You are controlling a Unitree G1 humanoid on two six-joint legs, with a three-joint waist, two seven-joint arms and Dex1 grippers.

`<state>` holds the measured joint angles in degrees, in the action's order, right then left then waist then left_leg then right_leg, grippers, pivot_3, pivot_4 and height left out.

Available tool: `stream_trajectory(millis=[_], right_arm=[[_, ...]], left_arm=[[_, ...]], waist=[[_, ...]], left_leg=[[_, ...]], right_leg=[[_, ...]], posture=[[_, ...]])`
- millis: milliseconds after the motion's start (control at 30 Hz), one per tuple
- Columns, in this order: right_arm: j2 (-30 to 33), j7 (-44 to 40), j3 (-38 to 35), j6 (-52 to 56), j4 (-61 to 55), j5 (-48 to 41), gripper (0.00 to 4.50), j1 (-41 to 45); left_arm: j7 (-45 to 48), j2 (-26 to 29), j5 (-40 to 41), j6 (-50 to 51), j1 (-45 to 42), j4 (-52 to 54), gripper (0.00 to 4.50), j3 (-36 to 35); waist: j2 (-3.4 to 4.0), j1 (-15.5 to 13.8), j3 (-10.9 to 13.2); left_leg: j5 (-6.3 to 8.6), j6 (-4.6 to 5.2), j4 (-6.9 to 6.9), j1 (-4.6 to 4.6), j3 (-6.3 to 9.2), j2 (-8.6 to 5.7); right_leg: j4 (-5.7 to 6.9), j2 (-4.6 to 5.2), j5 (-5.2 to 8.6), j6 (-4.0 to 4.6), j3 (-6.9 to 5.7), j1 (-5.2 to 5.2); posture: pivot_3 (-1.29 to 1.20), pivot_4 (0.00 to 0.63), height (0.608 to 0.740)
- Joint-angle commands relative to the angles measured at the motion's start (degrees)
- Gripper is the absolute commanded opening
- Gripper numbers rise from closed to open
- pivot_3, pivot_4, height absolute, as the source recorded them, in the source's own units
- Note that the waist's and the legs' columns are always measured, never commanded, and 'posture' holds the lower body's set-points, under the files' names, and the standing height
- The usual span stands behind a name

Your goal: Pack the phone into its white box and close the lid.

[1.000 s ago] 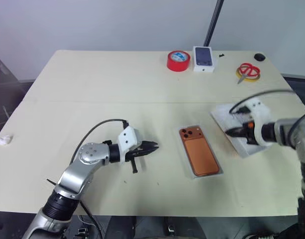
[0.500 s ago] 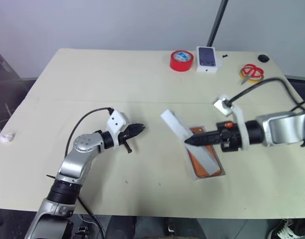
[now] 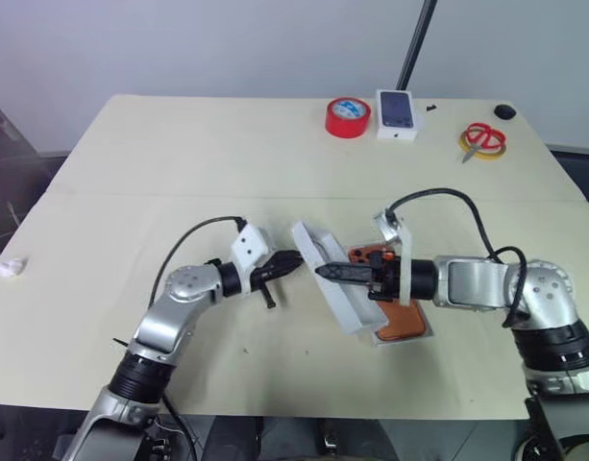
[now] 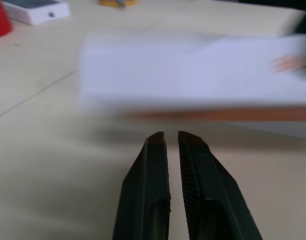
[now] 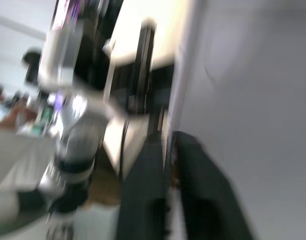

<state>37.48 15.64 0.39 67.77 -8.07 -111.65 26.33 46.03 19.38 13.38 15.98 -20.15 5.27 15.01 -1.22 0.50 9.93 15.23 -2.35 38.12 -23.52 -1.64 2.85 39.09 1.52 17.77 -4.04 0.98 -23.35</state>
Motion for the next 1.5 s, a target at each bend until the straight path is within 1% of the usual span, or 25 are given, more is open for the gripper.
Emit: stream_trajectory(millis=[33,100,167,267,367,433,467,533,567,600,633,800,967,1033,1200,1300,1367,1433,1500], right_arm=[[3.04,0.33,-2.97,0.89,-2.4,-1.35,2.39,2.18],[7.33,-1.69,-3.2,2.22,-3.17,-1.35,3.37,3.93],[11.65,-3.04,-3.15,3.02,-3.2,-1.35,3.37,4.98],[20.16,-3.24,-2.48,4.38,-2.88,-0.79,3.37,4.11],[23.84,-7.47,-3.67,4.79,-1.58,6.09,2.52,3.35],[25.14,-11.67,-4.32,4.56,-1.55,12.42,1.59,3.46],[25.43,-13.41,-4.51,4.51,-1.7,14.6,1.03,3.46],[28.11,-19.68,-2.44,3.17,-5.69,25.06,0.1,3.27],[29.58,-23.04,-1.1,2.17,-8.03,30.13,0.01,2.89],[30.7,-26.27,0.12,0.83,-9.94,34.69,0.01,2.33],[30.99,-28.51,0.75,0.13,-10.78,37.32,0.01,1.95],[31.41,-37.49,1.01,-0.62,-12.95,44.91,0.01,-0.24],[31.79,-42.34,0.8,-2.62,-14.59,53.31,0.01,-2.07],[31.86,-44.08,1.14,-4.55,-15.23,57.27,0.01,-2.29],[31.0,-48.64,1.55,-8.71,-17.11,64.29,0.01,-3.02],[29.56,-49.89,4.19,-10.53,-17.42,69.08,0.01,-1.5],[28.95,-51.21,6.53,-12.17,-17.77,72.74,0.01,-0.89],[27.93,-52.03,8.39,-13.02,-17.93,75.67,0.01,-0.03],[27.22,-52.93,10.77,-14.57,-18.1,79.16,0.01,0.86]], left_arm=[[-0.45,-2.87,-0.99,-0.38,-2.67,-0.2,0.45,2.33],[-0.53,-4.26,-0.91,-0.4,-3.52,-0.94,0.45,2.62],[-0.52,-5.34,-0.74,-0.33,-4.07,-1.35,0.45,2.68],[0.07,-6.78,-0.65,-0.47,-4.86,-1.51,0.45,3.27],[0.26,-7.87,-0.87,-0.56,-5.85,-1.99,0.45,3.68],[0.41,-8.29,-0.98,-0.8,-6.51,-2.45,0.45,3.97],[0.47,-8.39,-1.05,-0.94,-6.67,-2.58,0.45,4.05],[0.52,-8.92,-1.06,-0.83,-7.36,-3.03,0.45,4.23],[0.5,-9.17,-1.05,-0.78,-7.64,-3.17,0.45,4.34],[0.46,-9.42,-1.03,-0.76,-7.94,-3.36,0.45,4.45],[0.46,-9.62,-0.99,-0.76,-8.17,-3.57,0.45,4.54],[0.54,-10.34,-1.49,-1.4,-8.72,-5.03,0.45,4.79],[-0.22,-10.29,-0.52,-1.27,-8.45,-5.19,0.45,2.5],[-0.74,-9.26,0.84,0.41,-8.08,-3.18,0.45,0.26],[0.3,-1.91,3.03,5.73,-5.26,4.26,0.45,-3.93],[2.95,5.68,6.51,13.64,-2.01,9.5,0.45,-7.03],[4.0,10.16,6.93,16.97,-0.11,11.52,0.45,-7.32],[4.18,12.6,6.68,18.22,1.13,12.08,0.45,-6.94],[3.55,13.6,5.32,18.6,1.55,11.75,0.45,-5.75]], waist=[[0.0,-0.01,0.0],[0.02,0.12,0.0],[0.03,0.22,0.0],[0.02,0.15,0.0],[0.02,0.16,-0.01],[0.02,0.16,-0.02],[0.02,0.14,-0.04],[0.03,0.13,-0.06],[0.04,0.12,-0.07],[0.04,0.13,-0.07],[0.05,0.15,-0.06],[0.06,0.12,-0.05],[0.06,0.08,-0.05],[0.06,0.12,-0.05],[0.07,0.33,-0.05],[0.07,0.48,-0.05],[0.08,0.37,-0.05],[0.09,0.11,-0.04],[0.08,-0.03,-0.04]], left_leg=[[0.0,0.0,0.0,-0.01,0.0,-0.02],[0.0,0.0,0.01,-0.02,-0.06,-0.04],[0.0,0.0,0.0,-0.01,-0.05,-0.03],[0.01,0.01,-0.03,0.01,-0.02,-0.04],[0.01,0.01,-0.04,0.01,-0.01,-0.06],[0.01,0.01,-0.02,0.05,-0.03,-0.08],[0.01,0.01,-0.01,0.08,-0.03,-0.08],[0.01,0.01,-0.01,0.1,-0.03,-0.08],[0.01,0.01,-0.01,0.1,-0.03,-0.09],[0.01,0.01,-0.02,0.1,-0.01,-0.09],[0.01,0.01,-0.02,0.07,0.0,-0.06],[0.01,0.02,-0.04,0.03,-0.02,-0.08],[0.01,0.02,-0.04,0.03,-0.02,-0.11],[0.01,0.02,-0.03,0.03,-0.02,-0.11],[0.01,0.02,-0.09,0.09,-0.01,-0.04],[0.01,0.01,-0.09,0.1,-0.01,-0.02],[0.01,0.01,-0.09,0.1,-0.01,0.0],[0.01,0.01,-0.08,0.1,-0.01,0.01],[0.01,0.01,-0.08,0.08,-0.01,-0.03]], right_leg=[[-0.02,0.01,0.0,0.0,0.01,0.0],[-0.02,0.04,0.0,0.0,0.07,-0.03],[-0.02,0.0,0.0,0.0,0.06,-0.04],[-0.02,-0.08,0.0,0.0,0.04,-0.04],[-0.04,-0.1,0.0,0.0,0.04,-0.03],[-0.04,-0.1,0.0,0.0,0.06,0.01],[-0.04,-0.09,0.0,0.0,0.06,0.04],[-0.04,-0.09,0.0,0.0,0.06,0.07],[-0.04,-0.09,0.0,0.0,0.06,0.06],[-0.04,-0.1,0.0,0.0,0.05,0.05],[-0.07,-0.11,0.0,0.0,0.03,0.02],[-0.06,-0.11,0.0,0.0,0.08,-0.05],[-0.07,-0.08,0.0,0.0,0.07,-0.04],[-0.07,-0.08,0.0,0.0,0.07,-0.04],[-0.05,-0.17,0.0,0.01,0.08,-0.05],[-0.03,-0.15,0.01,0.01,0.08,-0.05],[-0.03,-0.12,0.01,0.01,0.08,-0.06],[-0.02,-0.08,0.01,0.01,0.08,-0.06],[-0.03,0.01,0.01,0.01,0.06,-0.05]], posture=[[0.0,0.15,0.732],[0.0,0.15,0.732],[0.0,0.15,0.732],[0.0,0.15,0.732],[0.0,0.15,0.732],[0.0,0.15,0.732],[0.0,0.15,0.732],[0.0,0.15,0.732],[0.0,0.15,0.732],[0.0,0.15,0.732],[0.0,0.15,0.732],[0.0,0.15,0.732],[0.0,0.15,0.732],[0.0,0.15,0.732],[0.0,0.15,0.732],[0.0,0.15,0.732],[0.0,0.15,0.732],[0.0,0.15,0.732],[0.0,0.15,0.732]])
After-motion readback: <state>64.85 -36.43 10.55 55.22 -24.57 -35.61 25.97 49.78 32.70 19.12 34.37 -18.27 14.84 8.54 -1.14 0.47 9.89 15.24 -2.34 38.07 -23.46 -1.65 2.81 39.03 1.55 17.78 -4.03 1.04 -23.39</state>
